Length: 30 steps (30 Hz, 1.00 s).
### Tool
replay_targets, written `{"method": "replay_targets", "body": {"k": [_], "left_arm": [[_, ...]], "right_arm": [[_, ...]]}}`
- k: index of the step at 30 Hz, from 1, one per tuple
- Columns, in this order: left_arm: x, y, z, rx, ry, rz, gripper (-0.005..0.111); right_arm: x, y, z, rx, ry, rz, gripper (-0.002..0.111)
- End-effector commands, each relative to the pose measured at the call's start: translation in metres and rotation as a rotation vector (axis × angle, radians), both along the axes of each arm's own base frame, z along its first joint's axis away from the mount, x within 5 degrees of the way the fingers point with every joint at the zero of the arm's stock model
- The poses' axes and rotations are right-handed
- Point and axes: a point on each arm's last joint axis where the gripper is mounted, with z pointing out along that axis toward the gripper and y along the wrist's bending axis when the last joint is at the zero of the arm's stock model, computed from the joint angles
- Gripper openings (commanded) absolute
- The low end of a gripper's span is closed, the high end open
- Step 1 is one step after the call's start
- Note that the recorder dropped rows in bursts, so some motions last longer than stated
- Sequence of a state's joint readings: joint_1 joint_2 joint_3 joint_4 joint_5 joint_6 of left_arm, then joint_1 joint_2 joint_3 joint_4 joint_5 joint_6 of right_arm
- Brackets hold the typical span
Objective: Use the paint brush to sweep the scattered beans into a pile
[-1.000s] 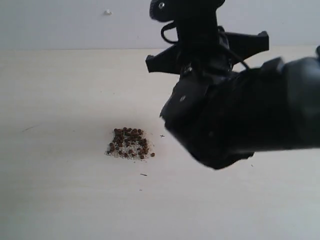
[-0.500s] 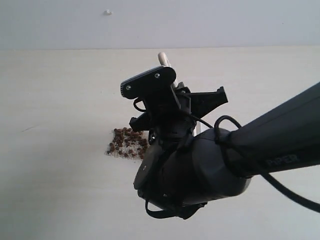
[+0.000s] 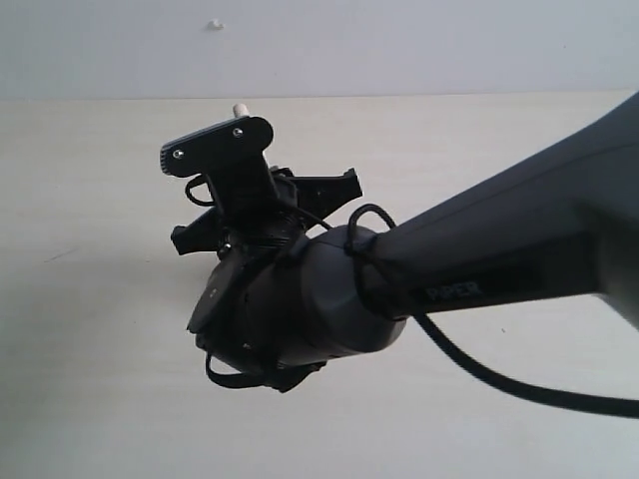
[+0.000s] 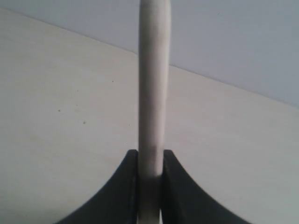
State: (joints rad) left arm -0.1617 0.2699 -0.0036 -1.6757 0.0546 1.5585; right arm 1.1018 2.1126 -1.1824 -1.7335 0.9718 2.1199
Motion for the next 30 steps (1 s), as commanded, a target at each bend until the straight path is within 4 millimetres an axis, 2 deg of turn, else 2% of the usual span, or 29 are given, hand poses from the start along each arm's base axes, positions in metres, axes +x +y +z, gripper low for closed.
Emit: {"method": "replay_targets", "body": {"k": [1,11,16,19,22,25,27,28,29,30], "left_arm": [[-0.001,-0.001,-0.001,-0.007,0.002,-0.011,0.0],[-0.001,-0.001,-0.001,-0.007,0.002,-0.011,0.0],[-0.001,-0.001,-0.001,-0.007,0.002,-0.011,0.0],[-0.001,-0.001,-0.001,-0.007,0.002,-0.011,0.0],[-0.001,-0.001,-0.001,-0.007,0.002,-0.011,0.0],[-0.001,-0.001,-0.001,-0.007,0.002,-0.011,0.0],[-0.001,-0.001,-0.001,-0.007,0.002,-0.011,0.0],[-0.001,-0.001,-0.001,-0.007,0.002,-0.011,0.0],[-0.001,-0.001,-0.001,-0.007,0.002,-0.011,0.0],[-0.001,-0.001,-0.001,-0.007,0.002,-0.011,0.0]], "right_arm": [[0.004,0.01,-0.003,0.01,-0.014,0.007,0.0],[0.006,0.012,0.006,0.027,-0.052,-0.015,0.0],[-0.016,0.013,0.041,0.036,-0.205,-0.09,0.0],[-0.033,0.02,0.062,-0.061,-0.245,-0.014,0.0],[-0.042,0.019,0.082,-0.159,-0.257,0.023,0.0],[-0.045,0.01,0.098,-0.251,-0.219,0.013,0.0],[-0.039,-0.008,0.117,-0.395,-0.154,-0.007,0.0],[-0.031,-0.022,0.126,-0.423,-0.042,0.02,0.0],[-0.026,-0.027,0.128,-0.415,0.021,0.061,0.0],[-0.014,-0.043,0.133,-0.395,0.17,0.145,0.0]]}}
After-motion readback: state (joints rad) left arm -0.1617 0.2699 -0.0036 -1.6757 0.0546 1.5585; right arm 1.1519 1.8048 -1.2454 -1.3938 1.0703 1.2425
